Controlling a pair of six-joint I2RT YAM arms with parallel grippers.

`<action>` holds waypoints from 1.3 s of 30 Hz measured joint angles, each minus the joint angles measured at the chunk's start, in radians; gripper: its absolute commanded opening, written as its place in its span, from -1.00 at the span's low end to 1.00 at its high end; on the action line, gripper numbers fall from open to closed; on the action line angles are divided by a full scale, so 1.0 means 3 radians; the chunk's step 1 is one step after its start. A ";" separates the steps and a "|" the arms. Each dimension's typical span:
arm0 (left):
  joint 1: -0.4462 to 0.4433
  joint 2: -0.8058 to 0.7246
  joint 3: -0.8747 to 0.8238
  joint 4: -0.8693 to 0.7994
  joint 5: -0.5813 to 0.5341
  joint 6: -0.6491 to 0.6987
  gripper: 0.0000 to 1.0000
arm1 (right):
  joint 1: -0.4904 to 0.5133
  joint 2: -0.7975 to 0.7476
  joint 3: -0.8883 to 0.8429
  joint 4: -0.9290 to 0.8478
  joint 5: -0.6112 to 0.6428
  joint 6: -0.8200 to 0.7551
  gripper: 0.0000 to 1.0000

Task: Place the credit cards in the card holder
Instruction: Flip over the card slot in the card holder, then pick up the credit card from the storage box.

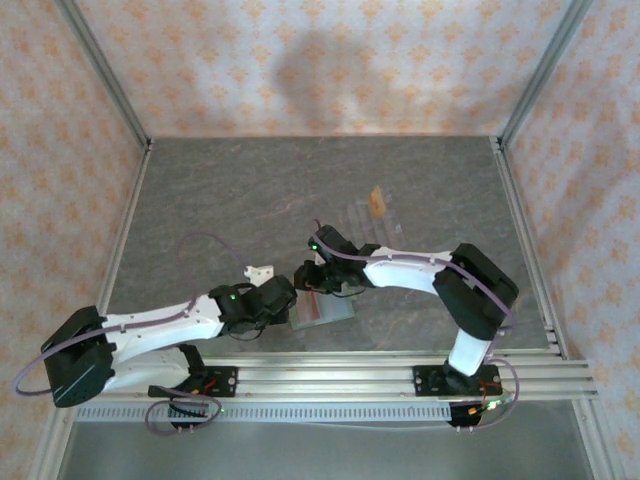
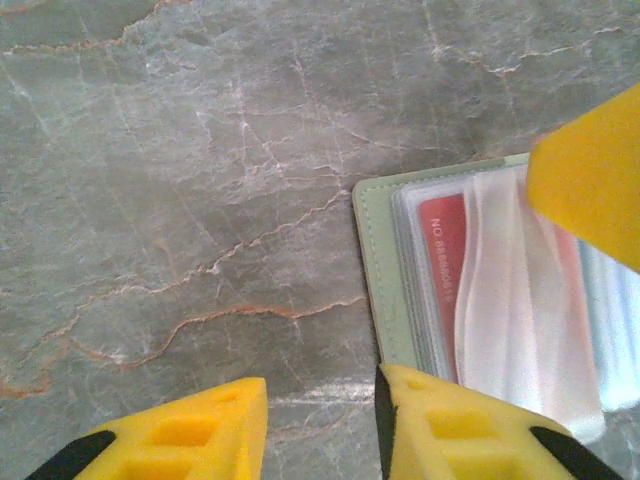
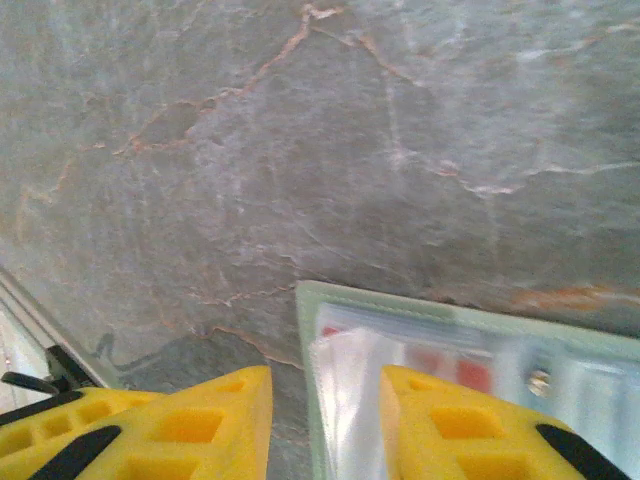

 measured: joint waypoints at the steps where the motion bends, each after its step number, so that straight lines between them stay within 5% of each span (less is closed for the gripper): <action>1: 0.0000 -0.0042 0.0000 -0.0018 -0.0001 0.0017 -0.11 | -0.0001 -0.0033 0.0001 -0.0075 0.0053 -0.0033 -0.53; 5: 0.0000 -0.0104 0.0018 -0.0071 0.0013 0.0093 0.10 | -0.0017 -0.0123 0.0006 -0.0271 0.0188 -0.0092 -0.75; 9: 0.0015 -0.0074 0.0113 -0.0107 0.0019 0.0189 0.23 | 0.0034 -0.0065 0.0014 -0.0315 0.0249 -0.0106 -0.76; 27: 0.0158 0.0740 0.0403 0.0004 0.0093 0.0506 0.16 | 0.0182 0.0145 0.0142 -0.0439 0.0526 -0.0172 -0.49; 39: 0.0164 0.1241 0.0659 0.0223 0.0113 0.0612 0.02 | -0.0626 -0.0429 0.0547 -0.1179 0.1015 -0.0543 -0.20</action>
